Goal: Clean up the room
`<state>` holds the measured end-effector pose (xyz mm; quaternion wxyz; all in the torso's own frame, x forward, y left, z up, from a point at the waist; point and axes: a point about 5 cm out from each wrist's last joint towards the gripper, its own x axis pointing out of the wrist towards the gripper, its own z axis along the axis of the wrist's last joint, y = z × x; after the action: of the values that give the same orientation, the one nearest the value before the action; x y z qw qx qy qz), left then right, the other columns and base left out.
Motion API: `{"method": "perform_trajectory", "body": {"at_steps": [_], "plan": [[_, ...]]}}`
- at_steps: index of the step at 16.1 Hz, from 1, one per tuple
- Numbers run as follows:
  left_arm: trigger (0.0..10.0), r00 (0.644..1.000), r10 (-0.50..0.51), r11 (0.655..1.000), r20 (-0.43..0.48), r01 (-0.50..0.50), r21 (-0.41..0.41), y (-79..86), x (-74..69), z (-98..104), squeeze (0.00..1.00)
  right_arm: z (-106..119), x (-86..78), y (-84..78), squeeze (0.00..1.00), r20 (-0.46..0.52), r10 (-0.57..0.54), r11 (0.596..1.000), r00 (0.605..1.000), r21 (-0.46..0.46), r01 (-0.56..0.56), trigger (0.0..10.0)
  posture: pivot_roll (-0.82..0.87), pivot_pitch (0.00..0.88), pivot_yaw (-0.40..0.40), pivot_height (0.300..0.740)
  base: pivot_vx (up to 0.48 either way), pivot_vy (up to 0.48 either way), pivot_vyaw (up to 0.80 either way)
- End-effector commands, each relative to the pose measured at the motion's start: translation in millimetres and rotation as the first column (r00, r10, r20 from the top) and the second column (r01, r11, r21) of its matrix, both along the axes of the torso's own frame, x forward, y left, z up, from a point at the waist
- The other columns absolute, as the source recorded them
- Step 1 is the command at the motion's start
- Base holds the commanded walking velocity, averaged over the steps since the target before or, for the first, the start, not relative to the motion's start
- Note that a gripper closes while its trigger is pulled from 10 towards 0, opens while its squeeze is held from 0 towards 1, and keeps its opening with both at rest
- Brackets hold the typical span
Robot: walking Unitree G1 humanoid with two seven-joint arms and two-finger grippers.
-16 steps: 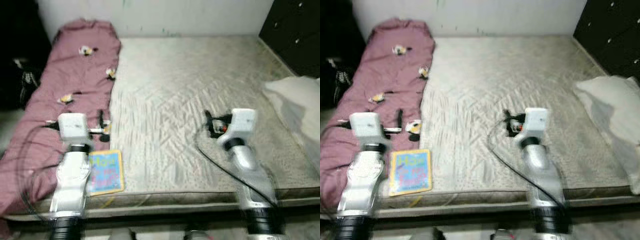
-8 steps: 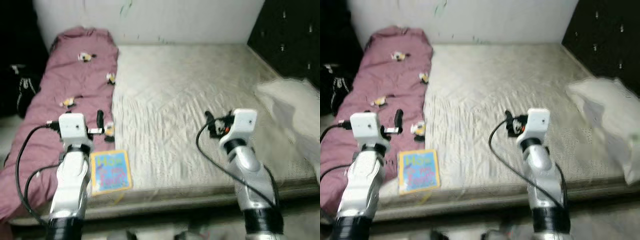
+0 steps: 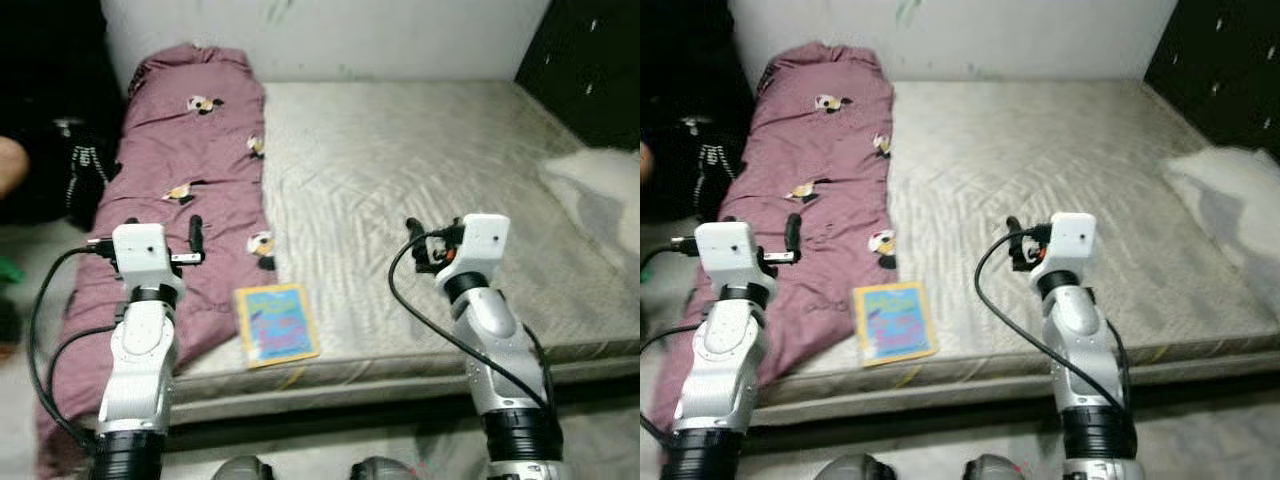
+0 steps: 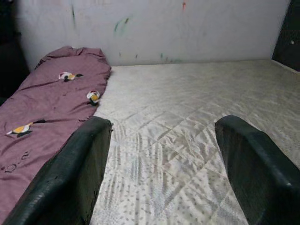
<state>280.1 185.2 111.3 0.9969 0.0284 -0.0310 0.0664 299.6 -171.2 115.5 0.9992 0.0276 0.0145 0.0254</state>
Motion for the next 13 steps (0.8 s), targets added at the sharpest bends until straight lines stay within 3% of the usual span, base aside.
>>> {"method": "perform_trajectory", "body": {"at_steps": [1,3,7,10,13], "plan": [[10.0,1.000,-0.006,1.000,0.007,0.006,0.003,-3.2,-1.5,0.3,0.00,-4.6,-2.9,-5.7,0.00,-0.017,-0.026,1.000,1.000,-0.002,0.026,10.0,-0.02,0.000,-0.007,0.740,0.000,0.469,0.00],[10.0,0.999,-0.013,1.000,0.029,0.012,0.010,-0.4,-4.0,5.0,0.00,-2.4,-5.9,-1.9,0.00,-0.012,-0.029,1.000,1.000,0.010,0.029,10.0,-0.03,0.000,0.000,0.740,0.000,0.439,0.00],[10.0,1.000,-0.002,1.000,0.009,0.002,0.012,2.4,-2.8,4.3,0.00,-8.0,-14.3,-0.3,0.00,-0.034,-0.014,1.000,0.999,0.007,0.014,10.0,-0.02,0.000,-0.012,0.740,0.000,0.000,0.00],[10.0,1.000,-0.024,0.999,-0.002,0.024,0.026,3.1,-11.1,4.2,0.00,-17.0,-19.8,-2.8,0.00,-0.069,-0.023,1.000,0.997,-0.002,0.023,10.0,0.00,0.000,-0.021,0.740,0.000,0.000,0.00],[10.0,0.997,-0.073,0.997,-0.003,0.073,0.019,3.2,-14.4,5.4,0.00,-13.6,-21.5,6.6,0.00,-0.078,-0.006,1.000,0.997,0.012,0.007,10.0,-0.01,0.000,-0.033,0.740,0.266,0.000,-0.19]]}}
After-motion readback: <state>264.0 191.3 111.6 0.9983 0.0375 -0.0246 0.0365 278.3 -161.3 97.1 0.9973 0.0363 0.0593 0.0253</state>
